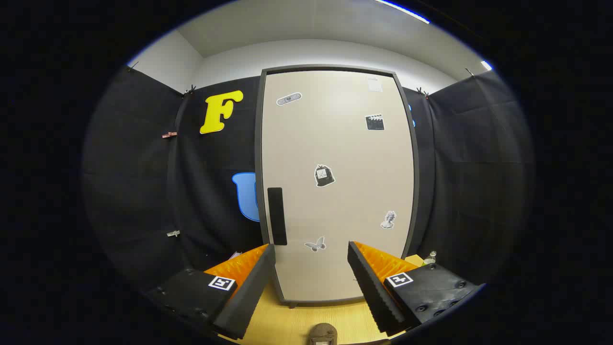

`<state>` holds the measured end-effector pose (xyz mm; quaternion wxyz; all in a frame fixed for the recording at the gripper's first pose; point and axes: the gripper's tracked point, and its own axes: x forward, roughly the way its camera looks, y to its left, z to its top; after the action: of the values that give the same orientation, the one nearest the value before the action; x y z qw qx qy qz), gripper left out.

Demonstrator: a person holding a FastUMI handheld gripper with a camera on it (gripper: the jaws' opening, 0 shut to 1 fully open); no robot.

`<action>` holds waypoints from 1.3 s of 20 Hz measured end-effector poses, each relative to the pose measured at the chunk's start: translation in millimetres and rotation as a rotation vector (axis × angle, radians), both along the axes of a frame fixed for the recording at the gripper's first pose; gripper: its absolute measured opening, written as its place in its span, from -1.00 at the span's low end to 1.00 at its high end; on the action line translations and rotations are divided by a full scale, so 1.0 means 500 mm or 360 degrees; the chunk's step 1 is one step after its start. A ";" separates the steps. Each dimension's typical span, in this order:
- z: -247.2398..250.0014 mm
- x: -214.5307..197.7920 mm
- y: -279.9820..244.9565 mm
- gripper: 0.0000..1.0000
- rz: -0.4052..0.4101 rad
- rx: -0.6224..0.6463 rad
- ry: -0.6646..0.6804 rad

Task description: Open the shoe cabinet door, grab the shoes and put them into the shoe cabinet, then close the shoe cabinet door.

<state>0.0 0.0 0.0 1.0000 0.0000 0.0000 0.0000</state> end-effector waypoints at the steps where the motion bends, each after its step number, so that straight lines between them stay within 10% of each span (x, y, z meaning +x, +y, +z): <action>1: 0.000 0.000 0.002 0.97 0.0000 0.0000 -0.0003; 26: -0.041 0.080 0.064 0.97 0.0013 0.0002 0.0061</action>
<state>40.1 31.8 -20.4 0.9998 0.0006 0.0191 0.0039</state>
